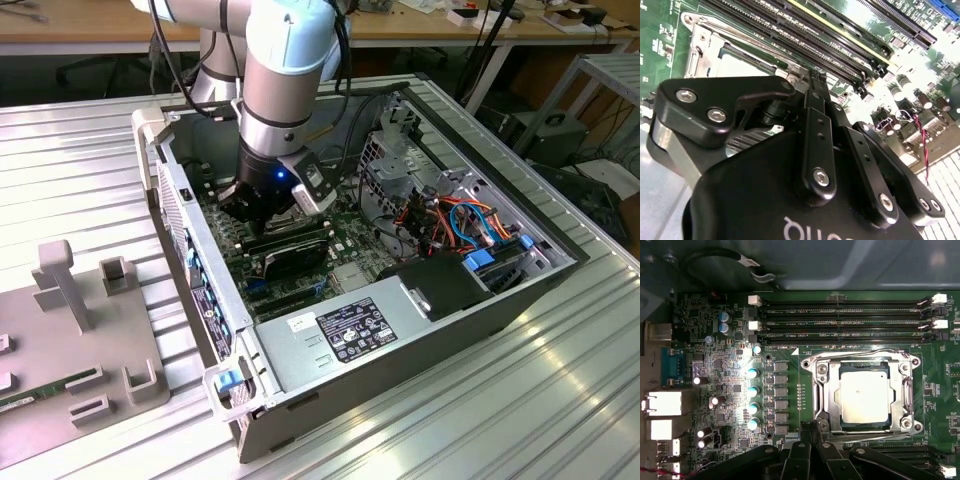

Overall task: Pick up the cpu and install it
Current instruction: 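Install the second cpu locking lever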

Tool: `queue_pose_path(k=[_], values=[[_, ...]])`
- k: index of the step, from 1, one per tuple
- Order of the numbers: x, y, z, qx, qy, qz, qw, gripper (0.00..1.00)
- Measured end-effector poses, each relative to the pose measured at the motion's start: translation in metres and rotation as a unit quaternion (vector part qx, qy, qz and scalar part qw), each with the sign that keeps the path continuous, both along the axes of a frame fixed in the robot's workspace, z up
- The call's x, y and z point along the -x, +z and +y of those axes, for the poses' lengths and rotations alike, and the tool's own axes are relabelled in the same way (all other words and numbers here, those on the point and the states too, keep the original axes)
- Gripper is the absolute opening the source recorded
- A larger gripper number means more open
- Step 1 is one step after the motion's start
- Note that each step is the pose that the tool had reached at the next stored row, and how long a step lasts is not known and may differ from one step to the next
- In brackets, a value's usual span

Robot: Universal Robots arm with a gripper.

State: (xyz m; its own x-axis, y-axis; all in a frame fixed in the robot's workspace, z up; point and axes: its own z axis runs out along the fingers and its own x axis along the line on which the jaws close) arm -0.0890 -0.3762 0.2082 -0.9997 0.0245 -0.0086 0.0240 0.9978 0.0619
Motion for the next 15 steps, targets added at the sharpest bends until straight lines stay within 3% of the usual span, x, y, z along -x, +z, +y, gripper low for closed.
queue_pose_path(k=[4,10,15], values=[[0.0,0.0082,0.0,0.0,0.0,0.0,1.0,0.11],[-0.0009,0.0098,0.0,0.0001,0.0,0.0001,1.0,0.11],[-0.0255,0.0098,0.0,0.0,0.0,0.0,1.0,0.11]])
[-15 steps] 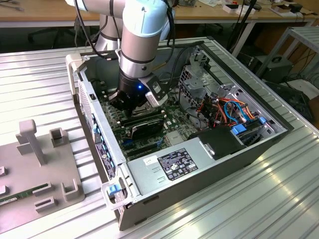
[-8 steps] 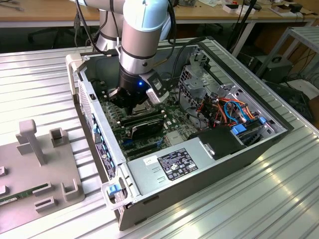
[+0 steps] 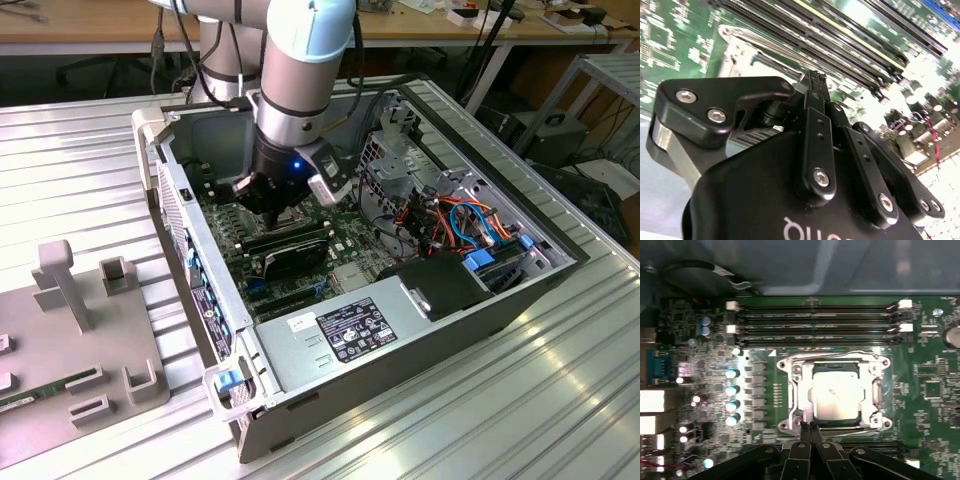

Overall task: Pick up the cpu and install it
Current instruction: 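Install the second cpu locking lever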

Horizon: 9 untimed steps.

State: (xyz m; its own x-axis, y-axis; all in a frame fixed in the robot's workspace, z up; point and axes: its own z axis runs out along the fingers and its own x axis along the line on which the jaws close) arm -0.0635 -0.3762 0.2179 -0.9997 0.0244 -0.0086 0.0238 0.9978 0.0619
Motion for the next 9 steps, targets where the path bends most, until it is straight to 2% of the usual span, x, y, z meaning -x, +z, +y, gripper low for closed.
queue_pose_path(k=[2,3,6,8,9], values=[[-0.0114,0.0,0.0,0.0,0.0,0.0,1.0,0.11],[-0.0133,0.0,0.0015,0.0,0.0,0.0,1.0,0.11],[-0.0146,0.0,0.0086,0.0,0.0,0.0,1.0,0.11],[-0.0147,0.0,0.0151,-0.0001,0.0,-0.0003,1.0,0.11],[-0.0147,0.0,0.0162,-0.0001,0.0,-0.0003,1.0,0.11]])
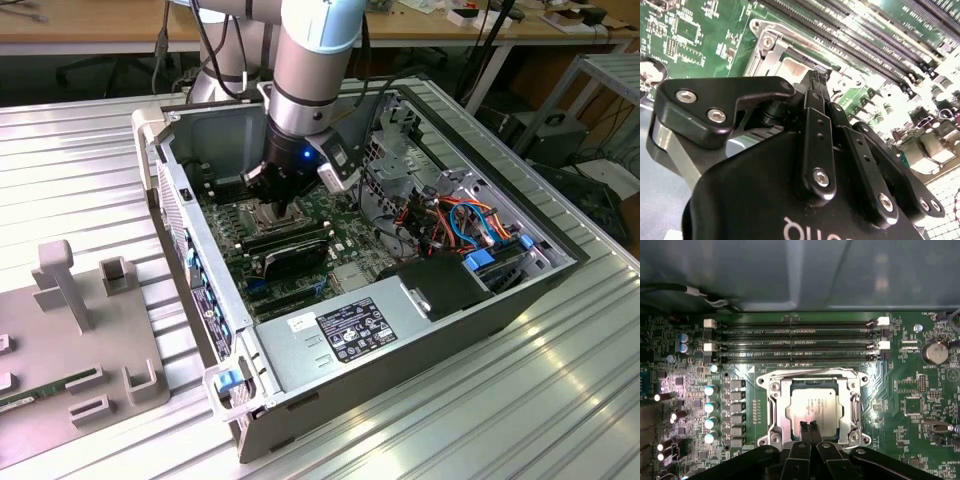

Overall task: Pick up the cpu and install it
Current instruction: 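Install the second cpu locking lever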

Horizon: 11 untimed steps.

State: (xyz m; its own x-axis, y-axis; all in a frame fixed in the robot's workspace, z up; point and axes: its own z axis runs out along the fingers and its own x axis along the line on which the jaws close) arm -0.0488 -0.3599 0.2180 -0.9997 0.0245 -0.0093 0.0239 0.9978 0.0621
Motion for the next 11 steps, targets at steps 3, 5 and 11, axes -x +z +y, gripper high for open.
queue_pose_path(k=[3,5,11], values=[[0.0,0.0016,0.0037,0.0001,0.0,0.0001,1.0,0.11],[0.0,0.0067,0.006,0.0001,0.0,0.0001,1.0,0.11],[0.0,0.0187,0.0074,0.0,0.0,0.0,1.0,0.11]])
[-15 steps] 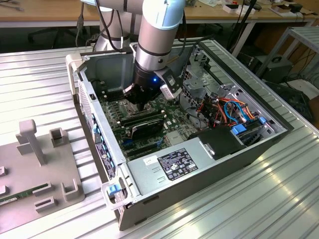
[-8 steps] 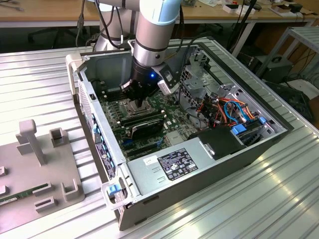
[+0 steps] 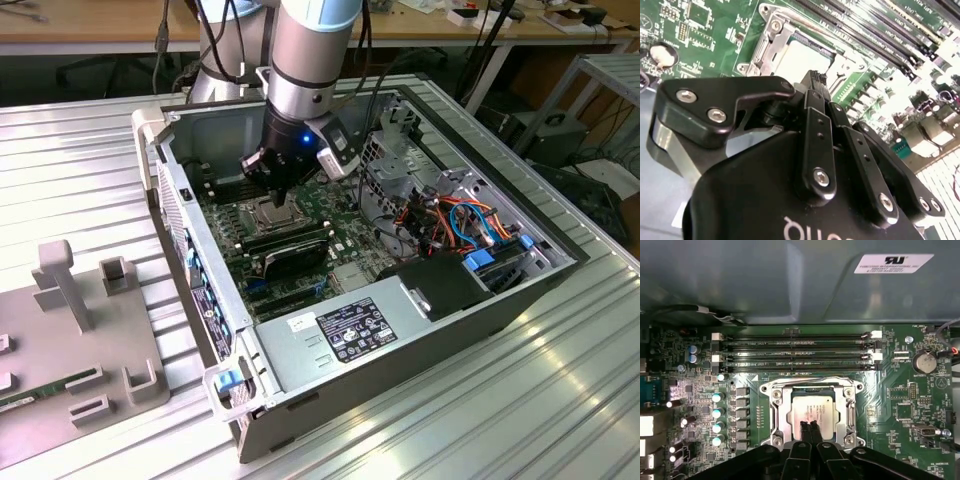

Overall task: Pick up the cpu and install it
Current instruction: 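Install the second cpu locking lever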

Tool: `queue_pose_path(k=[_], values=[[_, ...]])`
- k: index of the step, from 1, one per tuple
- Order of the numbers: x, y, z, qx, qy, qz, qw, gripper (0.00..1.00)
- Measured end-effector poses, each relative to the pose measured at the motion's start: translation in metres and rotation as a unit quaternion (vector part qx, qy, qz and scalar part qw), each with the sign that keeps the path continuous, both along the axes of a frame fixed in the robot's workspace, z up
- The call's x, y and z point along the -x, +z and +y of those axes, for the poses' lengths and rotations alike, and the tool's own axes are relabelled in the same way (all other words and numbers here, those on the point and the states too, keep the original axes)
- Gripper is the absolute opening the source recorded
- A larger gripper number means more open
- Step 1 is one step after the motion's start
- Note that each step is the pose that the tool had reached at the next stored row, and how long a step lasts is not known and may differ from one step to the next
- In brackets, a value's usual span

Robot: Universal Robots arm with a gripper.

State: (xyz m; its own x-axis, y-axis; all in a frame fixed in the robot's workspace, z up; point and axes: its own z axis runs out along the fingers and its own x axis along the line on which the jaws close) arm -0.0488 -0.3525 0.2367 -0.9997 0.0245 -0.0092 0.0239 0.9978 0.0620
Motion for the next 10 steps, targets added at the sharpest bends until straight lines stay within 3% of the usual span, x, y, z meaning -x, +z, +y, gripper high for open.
queue_pose_path(k=[3,10], values=[[0.0,0.0061,0.0001,0.0,0.0,0.0,1.0,0.11],[0.0,0.0067,0.0002,0.0,0.0,0.0,1.0,0.11]])
